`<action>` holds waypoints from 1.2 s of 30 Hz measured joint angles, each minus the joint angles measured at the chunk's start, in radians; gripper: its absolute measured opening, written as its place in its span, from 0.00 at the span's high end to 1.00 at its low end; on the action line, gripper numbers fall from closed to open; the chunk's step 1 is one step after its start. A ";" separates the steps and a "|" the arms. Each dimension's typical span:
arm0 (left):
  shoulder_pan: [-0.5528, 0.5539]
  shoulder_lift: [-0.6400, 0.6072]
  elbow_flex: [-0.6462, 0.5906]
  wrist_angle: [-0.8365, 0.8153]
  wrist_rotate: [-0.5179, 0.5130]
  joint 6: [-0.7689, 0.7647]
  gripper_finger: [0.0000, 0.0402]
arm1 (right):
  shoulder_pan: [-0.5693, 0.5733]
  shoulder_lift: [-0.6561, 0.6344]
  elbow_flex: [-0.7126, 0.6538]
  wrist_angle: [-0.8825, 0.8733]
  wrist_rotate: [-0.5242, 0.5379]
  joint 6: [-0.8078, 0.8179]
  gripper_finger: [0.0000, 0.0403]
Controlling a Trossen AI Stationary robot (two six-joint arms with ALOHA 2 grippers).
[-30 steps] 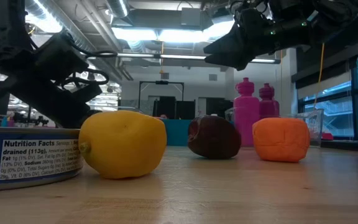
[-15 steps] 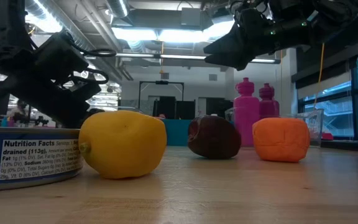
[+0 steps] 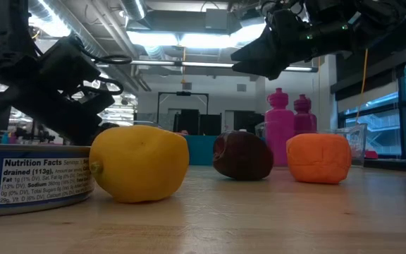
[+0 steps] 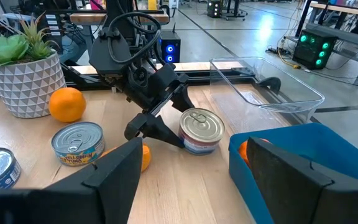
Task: Pick & Place Food Item
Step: Put the top blue pink tuna can into the left transparent bin
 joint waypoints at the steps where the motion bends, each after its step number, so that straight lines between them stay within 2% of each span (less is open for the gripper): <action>1: 0.000 0.000 0.000 0.000 0.000 0.000 0.23 | 0.000 0.000 0.000 0.000 0.000 0.000 0.28; 12: 0.000 0.000 0.000 0.002 0.002 0.002 0.48 | 0.000 0.000 0.000 0.000 0.000 0.000 0.28; 15: 0.000 -0.001 0.000 0.002 0.001 0.000 0.52 | 0.000 0.000 0.000 0.000 0.000 0.000 0.28; 29: 0.000 -0.001 0.000 0.000 0.006 -0.001 0.51 | 0.000 0.000 0.000 0.000 0.000 0.000 0.28; 36: 0.018 -0.001 0.000 -0.001 0.082 -0.016 0.46 | 0.000 0.000 0.000 0.000 0.000 0.000 0.28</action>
